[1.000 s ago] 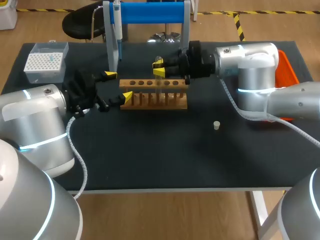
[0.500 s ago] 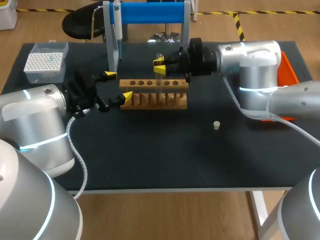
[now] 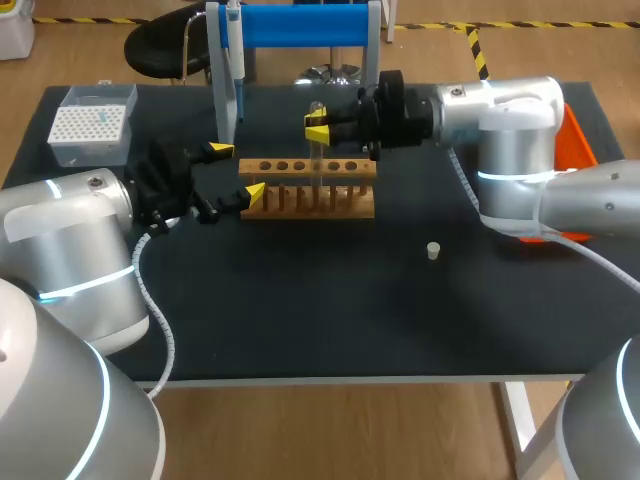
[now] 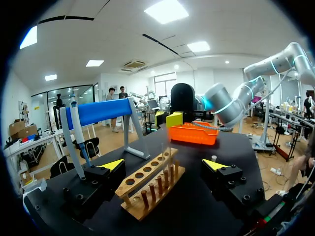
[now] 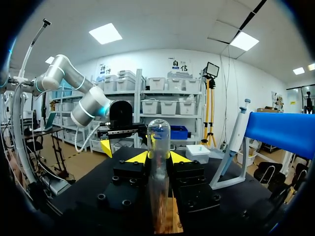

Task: Invert the test tube, pick up the pipette, mount the tip to pipette, aspirate from beaker and dispense into the tube, eject the tip, return the pipette, and cap with the stopper.

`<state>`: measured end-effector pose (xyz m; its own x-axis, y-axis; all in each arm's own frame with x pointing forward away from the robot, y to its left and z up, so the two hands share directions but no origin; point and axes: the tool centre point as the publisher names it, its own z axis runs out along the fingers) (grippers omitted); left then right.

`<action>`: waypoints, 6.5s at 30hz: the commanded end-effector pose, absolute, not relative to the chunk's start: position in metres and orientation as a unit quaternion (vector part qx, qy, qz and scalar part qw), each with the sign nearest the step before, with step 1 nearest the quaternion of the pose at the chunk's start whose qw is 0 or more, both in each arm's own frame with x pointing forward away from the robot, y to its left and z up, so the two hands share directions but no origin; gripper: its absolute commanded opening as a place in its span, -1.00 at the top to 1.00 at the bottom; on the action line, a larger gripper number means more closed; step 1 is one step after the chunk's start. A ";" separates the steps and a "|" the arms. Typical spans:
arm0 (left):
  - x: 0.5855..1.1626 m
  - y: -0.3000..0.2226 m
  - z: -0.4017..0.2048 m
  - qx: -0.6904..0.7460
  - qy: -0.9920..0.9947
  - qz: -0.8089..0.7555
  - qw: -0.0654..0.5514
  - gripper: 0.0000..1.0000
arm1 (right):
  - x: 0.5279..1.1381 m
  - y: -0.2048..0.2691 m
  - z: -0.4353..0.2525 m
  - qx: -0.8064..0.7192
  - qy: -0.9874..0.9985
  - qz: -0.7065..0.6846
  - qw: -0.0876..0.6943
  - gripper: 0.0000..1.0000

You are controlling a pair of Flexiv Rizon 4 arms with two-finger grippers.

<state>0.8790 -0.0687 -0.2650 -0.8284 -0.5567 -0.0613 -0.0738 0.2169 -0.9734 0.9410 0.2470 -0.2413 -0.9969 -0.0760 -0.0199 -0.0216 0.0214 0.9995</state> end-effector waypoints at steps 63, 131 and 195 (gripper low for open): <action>0.879 -0.071 -0.266 -0.211 0.752 -0.590 0.208 -1.00 | 0.874 0.211 -0.206 0.023 -0.713 -0.701 -0.007 1.00; 0.879 -0.071 -0.266 -0.211 0.752 -0.590 0.208 -1.00 | 0.907 0.209 -0.229 -0.484 -0.523 -0.486 0.505 1.00; 0.876 -0.080 -0.228 0.018 0.728 -0.638 0.251 -1.00 | 0.910 0.203 -0.226 -0.487 -0.511 -0.491 0.511 1.00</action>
<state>0.8720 -0.0823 -0.2278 -0.8599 -0.3263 -0.3926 0.3476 0.1888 -0.9184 0.9110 0.2030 -0.2276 -0.0044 -0.0083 1.0000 0.9990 0.0443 0.0048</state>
